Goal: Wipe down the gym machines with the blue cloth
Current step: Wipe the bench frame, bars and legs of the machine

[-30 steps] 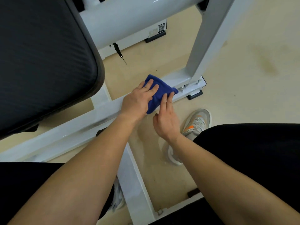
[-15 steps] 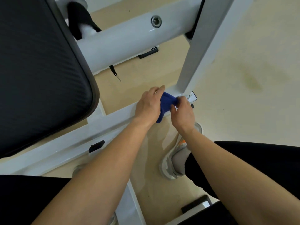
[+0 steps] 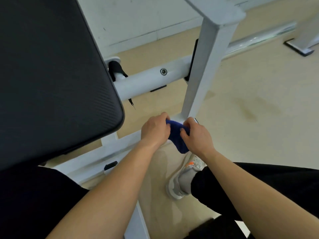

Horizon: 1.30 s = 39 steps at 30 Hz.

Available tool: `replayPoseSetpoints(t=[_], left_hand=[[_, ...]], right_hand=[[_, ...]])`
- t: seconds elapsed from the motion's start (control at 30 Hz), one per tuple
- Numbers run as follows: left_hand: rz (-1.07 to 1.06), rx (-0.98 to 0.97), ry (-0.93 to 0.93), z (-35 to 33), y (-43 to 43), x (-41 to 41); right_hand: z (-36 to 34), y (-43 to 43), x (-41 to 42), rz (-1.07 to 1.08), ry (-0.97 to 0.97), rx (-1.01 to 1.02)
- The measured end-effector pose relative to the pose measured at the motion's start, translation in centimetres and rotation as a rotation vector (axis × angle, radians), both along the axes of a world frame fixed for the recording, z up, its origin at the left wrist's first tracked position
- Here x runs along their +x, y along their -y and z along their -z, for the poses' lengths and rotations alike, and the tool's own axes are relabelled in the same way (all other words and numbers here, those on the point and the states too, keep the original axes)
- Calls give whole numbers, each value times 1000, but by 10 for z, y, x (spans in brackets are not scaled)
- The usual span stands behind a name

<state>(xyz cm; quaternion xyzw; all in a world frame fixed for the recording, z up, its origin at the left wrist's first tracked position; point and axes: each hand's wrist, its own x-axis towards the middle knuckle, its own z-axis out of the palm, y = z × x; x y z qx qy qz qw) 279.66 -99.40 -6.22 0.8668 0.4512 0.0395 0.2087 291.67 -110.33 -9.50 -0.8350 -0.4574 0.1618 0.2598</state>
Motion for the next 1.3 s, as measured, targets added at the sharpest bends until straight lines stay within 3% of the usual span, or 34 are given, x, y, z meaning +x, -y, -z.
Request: replayPoseSetpoints(t=[0.27,0.4,0.63,0.7,0.8,0.9,1.03,1.3], left_hand=[[59,180,282,-148,-4,-13],[-15,292,244,-182,-43,-14],[-139,459,-56,-153,-84,10],[-178,564,64,-140,-79,13],[-103,470,249,-123,-66,14],[13,533,224,-96,-57,9],[16,667,85,-81,-61,14],[-146,437,-145,-107,-89,37]], right_hand=[[-127,-18,-3,-11,28,325],[-171,-62,4,-75,100,363],[-170,-135,19,-104,373,200],[-159,-137,19,-68,513,253],[-140,-131,18,-144,674,326],[-124,-121,22,-249,556,375],[-120,-115,21,-294,501,386],[-136,-158,35,-337,497,161]])
